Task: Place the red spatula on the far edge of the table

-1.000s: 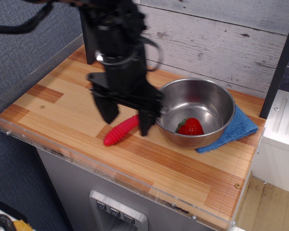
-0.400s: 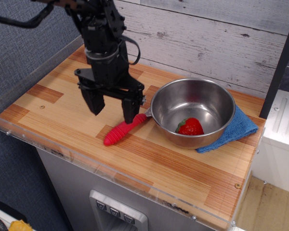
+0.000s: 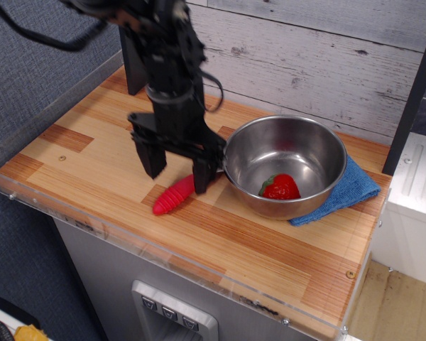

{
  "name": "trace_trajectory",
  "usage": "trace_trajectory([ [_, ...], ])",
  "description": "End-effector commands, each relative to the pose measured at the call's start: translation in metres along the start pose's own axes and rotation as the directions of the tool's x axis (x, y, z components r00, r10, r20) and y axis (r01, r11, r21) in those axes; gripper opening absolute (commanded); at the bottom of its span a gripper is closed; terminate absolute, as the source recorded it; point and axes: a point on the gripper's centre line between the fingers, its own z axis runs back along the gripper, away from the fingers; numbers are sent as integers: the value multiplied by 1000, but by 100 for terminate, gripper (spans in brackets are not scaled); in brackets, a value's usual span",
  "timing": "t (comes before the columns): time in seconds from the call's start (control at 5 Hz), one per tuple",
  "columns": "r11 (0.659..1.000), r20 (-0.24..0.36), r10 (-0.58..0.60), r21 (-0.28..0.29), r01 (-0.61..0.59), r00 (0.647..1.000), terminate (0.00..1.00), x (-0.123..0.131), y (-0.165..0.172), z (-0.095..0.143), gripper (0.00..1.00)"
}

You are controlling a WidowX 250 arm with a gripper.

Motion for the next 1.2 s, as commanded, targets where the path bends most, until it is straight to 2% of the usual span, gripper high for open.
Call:
trace_trajectory([
  [0.0, 999, -36, -20, 31, 21, 999, 0, -9, -3, -29, 100],
  [0.2, 999, -47, -10, 44, 12, 999, 0, -13, -1, -40, 100],
  [0.4, 999, -18, 2, 41, -2, 1000, 0, -15, -1, -39, 0],
  [0.8, 999, 17, 25, 27, -25, 1000, 0, -17, -2, -30, 0],
  [1.0, 991, 47, 130, 3, -131, 990, 0, -16, 8, -20, 0],
])
